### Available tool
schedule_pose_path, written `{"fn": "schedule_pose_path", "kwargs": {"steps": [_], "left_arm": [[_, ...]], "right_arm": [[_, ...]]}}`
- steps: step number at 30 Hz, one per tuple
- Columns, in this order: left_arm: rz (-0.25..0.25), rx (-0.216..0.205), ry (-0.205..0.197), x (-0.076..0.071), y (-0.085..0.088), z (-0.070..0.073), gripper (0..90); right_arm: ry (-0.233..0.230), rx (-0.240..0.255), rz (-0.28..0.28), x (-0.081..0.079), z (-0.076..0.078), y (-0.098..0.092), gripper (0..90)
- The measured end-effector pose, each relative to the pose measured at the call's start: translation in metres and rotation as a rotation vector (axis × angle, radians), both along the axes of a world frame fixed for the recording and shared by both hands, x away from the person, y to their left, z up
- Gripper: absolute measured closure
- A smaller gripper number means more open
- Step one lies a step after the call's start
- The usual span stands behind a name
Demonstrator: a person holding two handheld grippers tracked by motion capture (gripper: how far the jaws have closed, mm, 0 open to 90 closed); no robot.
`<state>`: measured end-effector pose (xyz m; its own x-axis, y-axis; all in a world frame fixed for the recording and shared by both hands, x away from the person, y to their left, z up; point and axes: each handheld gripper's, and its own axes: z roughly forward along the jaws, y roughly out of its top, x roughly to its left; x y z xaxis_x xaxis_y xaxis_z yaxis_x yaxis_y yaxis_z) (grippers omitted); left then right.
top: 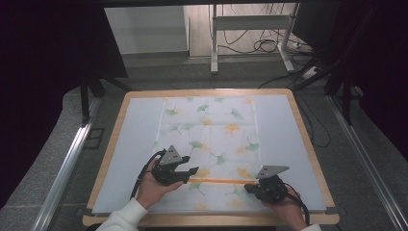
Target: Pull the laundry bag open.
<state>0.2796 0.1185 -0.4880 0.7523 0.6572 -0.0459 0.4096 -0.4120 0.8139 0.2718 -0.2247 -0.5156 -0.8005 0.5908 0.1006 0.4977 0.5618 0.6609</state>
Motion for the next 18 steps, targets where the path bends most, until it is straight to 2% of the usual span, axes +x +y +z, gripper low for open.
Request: {"fn": "schedule_pose_path", "kwargs": {"steps": [7,10,11,12,15,18], "left_arm": [[-0.026,0.003,0.014,0.001,-0.01,0.0,44.8],[-0.052,0.004,0.036,0.001,-0.014,0.001,44.7],[-0.061,0.004,0.041,0.001,-0.016,0.001,46.3],[-0.066,0.023,0.032,0.0,-0.019,0.001,46.0],[-0.074,0.028,0.038,0.0,-0.023,0.001,44.3],[-0.086,0.036,0.048,0.001,-0.029,0.0,41.4]], "right_arm": [[-0.033,0.052,-0.037,0.001,0.01,-0.01,89.6],[-0.048,0.063,-0.057,0.003,0.014,-0.014,89.6],[-0.053,0.071,-0.069,0.005,0.015,-0.017,89.6],[-0.067,0.072,-0.092,0.009,0.016,-0.021,89.6],[-0.072,0.076,-0.107,0.013,0.016,-0.025,89.6],[-0.076,0.079,-0.147,0.023,0.016,-0.033,89.6]]}}
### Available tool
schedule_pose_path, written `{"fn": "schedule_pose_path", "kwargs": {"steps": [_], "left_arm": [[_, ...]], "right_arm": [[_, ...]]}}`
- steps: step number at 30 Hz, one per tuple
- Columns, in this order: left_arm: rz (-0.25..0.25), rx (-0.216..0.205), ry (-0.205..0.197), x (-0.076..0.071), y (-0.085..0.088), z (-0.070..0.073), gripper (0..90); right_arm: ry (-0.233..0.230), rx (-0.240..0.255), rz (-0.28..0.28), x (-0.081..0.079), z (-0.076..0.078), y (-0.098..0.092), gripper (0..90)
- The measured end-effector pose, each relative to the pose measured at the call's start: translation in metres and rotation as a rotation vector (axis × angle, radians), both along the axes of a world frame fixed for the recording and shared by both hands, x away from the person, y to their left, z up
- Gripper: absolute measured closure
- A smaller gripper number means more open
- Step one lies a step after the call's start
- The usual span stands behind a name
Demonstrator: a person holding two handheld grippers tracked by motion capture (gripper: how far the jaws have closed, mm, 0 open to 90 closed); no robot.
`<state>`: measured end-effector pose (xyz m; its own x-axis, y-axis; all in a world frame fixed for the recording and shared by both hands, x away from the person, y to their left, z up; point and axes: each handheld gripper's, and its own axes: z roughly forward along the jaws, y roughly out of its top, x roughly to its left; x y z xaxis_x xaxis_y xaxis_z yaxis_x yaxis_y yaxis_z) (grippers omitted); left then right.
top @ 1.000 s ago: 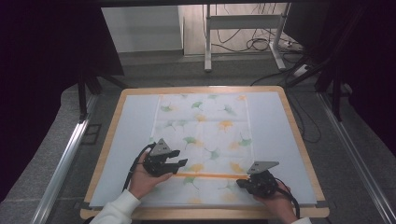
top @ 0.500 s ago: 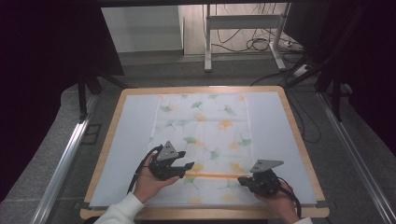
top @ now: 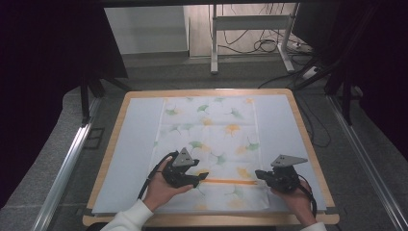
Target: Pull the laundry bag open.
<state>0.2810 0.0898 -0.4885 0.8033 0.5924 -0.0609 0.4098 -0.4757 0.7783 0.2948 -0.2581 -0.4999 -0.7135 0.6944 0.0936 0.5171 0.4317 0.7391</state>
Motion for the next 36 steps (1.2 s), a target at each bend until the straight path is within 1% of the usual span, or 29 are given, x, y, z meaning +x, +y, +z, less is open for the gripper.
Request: {"fn": "schedule_pose_path", "kwargs": {"steps": [3,6,11,15,16,17,19,20,21,24,26,29,34,36], "left_arm": [[-0.015,0.009,0.008,0.001,-0.006,-0.002,40.3],[-0.026,0.02,0.014,0.001,-0.014,-0.003,39.6],[-0.04,0.034,0.019,0.0,-0.024,-0.004,39.3],[-0.052,0.038,0.027,-0.001,-0.034,-0.006,39.4],[-0.06,0.045,0.028,-0.001,-0.035,-0.006,39.8],[-0.062,0.039,0.031,-0.001,-0.039,-0.007,39.8],[-0.083,0.051,0.028,-0.002,-0.048,-0.008,40.3],[-0.086,0.044,0.03,-0.002,-0.052,-0.008,40.5],[-0.096,0.052,0.031,-0.002,-0.055,-0.008,40.7],[-0.119,0.049,0.037,-0.001,-0.07,-0.008,41.9],[-0.136,0.056,0.035,0.001,-0.079,-0.008,42.9],[-0.158,0.064,0.031,0.003,-0.092,-0.006,43.9],[-0.178,0.061,0.025,0.006,-0.106,-0.002,45.2],[-0.187,0.06,0.024,0.006,-0.112,-0.001,47.1]], "right_arm": [[0.004,-0.005,-0.026,0.007,-0.003,-0.006,89.6],[0.013,-0.014,-0.032,0.009,-0.006,-0.008,89.6],[0.026,-0.026,-0.026,0.012,-0.008,-0.008,89.6],[0.048,-0.043,-0.021,0.013,-0.012,-0.007,89.6],[0.052,-0.051,-0.019,0.014,-0.013,-0.007,89.6],[0.052,-0.051,-0.019,0.014,-0.013,-0.007,89.6],[0.058,-0.055,-0.02,0.015,-0.014,-0.008,89.6],[0.059,-0.058,-0.018,0.017,-0.015,-0.008,89.6],[0.061,-0.057,-0.02,0.018,-0.016,-0.008,89.6],[0.068,-0.061,-0.02,0.022,-0.016,-0.007,89.6],[0.069,-0.067,-0.019,0.024,-0.018,-0.006,89.6],[0.072,-0.063,-0.022,0.025,-0.018,-0.007,89.6],[0.076,-0.059,-0.024,0.027,-0.019,-0.007,89.6],[0.08,-0.058,-0.022,0.027,-0.019,-0.008,89.6]]}}
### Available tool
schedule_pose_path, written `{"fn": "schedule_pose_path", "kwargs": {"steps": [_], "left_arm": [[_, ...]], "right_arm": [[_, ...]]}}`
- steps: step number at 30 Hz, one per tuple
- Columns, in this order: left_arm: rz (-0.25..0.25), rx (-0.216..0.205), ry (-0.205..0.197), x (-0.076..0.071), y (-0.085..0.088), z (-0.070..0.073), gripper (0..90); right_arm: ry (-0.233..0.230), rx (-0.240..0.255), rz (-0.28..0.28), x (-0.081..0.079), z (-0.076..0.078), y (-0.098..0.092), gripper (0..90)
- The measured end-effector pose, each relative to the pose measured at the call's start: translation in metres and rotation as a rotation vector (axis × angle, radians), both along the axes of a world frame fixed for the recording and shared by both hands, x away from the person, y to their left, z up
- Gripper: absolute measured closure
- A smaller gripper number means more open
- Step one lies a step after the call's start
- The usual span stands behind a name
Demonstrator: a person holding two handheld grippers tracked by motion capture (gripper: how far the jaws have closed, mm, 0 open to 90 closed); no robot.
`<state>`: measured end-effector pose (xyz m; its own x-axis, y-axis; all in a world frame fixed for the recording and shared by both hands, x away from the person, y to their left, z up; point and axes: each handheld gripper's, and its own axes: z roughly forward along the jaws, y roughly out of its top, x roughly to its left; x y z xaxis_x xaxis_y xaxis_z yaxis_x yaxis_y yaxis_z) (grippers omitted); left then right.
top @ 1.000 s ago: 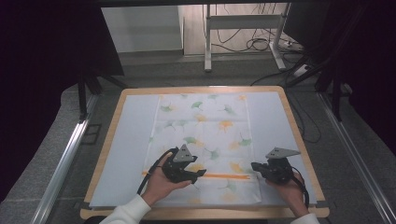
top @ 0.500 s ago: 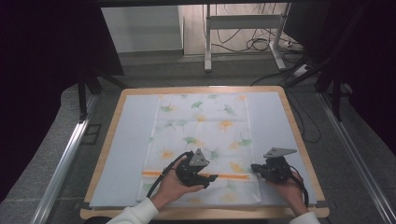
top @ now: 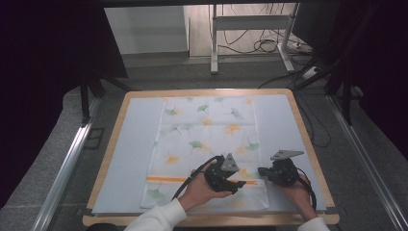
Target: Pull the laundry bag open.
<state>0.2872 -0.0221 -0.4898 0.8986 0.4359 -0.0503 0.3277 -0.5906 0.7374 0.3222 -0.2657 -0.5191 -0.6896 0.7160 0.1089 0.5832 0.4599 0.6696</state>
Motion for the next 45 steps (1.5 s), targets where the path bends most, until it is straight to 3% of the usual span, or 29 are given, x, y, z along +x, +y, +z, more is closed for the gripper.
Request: {"fn": "schedule_pose_path", "kwargs": {"steps": [14,22,31,45], "left_arm": [[-0.049,0.022,0.034,0.008,-0.036,-0.008,51.7],[-0.06,0.029,0.036,0.011,-0.046,-0.007,52.2],[-0.063,0.04,0.055,0.014,-0.064,-0.017,55.5],[-0.066,0.066,0.06,0.018,-0.076,-0.025,60.1]], "right_arm": [[0.011,0.022,-0.007,0.001,-0.001,-0.001,89.7],[0.012,0.041,-0.002,0.001,-0.003,-0.004,89.7],[0.018,0.056,0.001,0.002,-0.004,-0.006,89.7],[0.033,0.08,-0.019,0.003,-0.004,-0.009,89.7]]}}
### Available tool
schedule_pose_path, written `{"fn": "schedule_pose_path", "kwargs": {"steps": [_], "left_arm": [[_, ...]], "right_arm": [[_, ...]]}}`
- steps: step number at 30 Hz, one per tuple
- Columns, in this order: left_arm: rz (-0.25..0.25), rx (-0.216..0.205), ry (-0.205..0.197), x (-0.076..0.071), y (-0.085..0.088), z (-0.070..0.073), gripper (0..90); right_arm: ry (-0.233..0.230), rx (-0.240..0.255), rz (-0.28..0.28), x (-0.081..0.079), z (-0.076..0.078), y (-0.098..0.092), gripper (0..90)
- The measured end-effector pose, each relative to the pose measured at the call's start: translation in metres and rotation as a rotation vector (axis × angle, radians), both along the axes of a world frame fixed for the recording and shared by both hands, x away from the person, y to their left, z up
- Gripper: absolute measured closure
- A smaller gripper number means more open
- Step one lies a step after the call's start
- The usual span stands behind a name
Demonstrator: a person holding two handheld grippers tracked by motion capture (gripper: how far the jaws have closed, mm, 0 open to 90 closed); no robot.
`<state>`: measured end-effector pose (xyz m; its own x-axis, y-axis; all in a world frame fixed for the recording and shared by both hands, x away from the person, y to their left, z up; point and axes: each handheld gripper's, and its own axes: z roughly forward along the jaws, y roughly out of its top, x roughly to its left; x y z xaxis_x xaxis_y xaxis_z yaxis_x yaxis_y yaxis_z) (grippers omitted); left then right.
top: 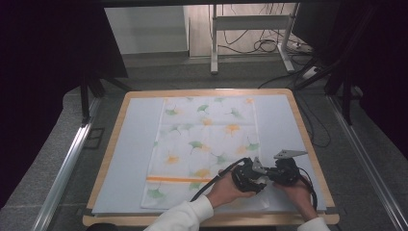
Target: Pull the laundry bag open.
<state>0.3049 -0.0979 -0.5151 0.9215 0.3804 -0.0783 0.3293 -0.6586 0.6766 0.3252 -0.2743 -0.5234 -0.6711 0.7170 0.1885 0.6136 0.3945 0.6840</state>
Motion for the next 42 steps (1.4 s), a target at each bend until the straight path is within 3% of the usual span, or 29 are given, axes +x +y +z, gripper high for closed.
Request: {"fn": "schedule_pose_path", "kwargs": {"steps": [9,12,15,17,22,27,42], "left_arm": [[0.003,0.006,-0.001,0.0025,-0.0017,-0.0032,65.3],[0.014,-0.004,0.017,0.005,0.0002,-0.0026,71.5],[0.022,0.003,0.008,0.0072,0.002,-0.0027,82.9],[0.022,-0.003,0.019,0.0081,0.0026,-0.0031,83.2],[0.02,0.011,-0.007,0.0064,0.0018,-0.0028,86.8],[0.016,0.016,-0.004,0.0076,0.0022,-0.0025,89.3],[0.027,0.014,-0.022,0.0046,0.0024,-0.0028,89.8]], "right_arm": [[0.004,0.007,-0.004,0.0001,-0.0005,-0.0005,89.8],[0.006,0.008,-0.005,0.0001,-0.0006,-0.0007,89.8],[0.007,0.009,-0.006,0.0,-0.0006,-0.0007,89.7],[0.007,0.011,-0.006,0.0002,-0.0008,-0.0008,89.8],[0.007,0.011,-0.005,0.0003,-0.0009,-0.0008,89.8],[0.005,0.007,-0.003,0.0,-0.0007,-0.0006,89.7],[-0.01,-0.011,-0.003,-0.0016,0.0004,0.0017,89.8]]}}
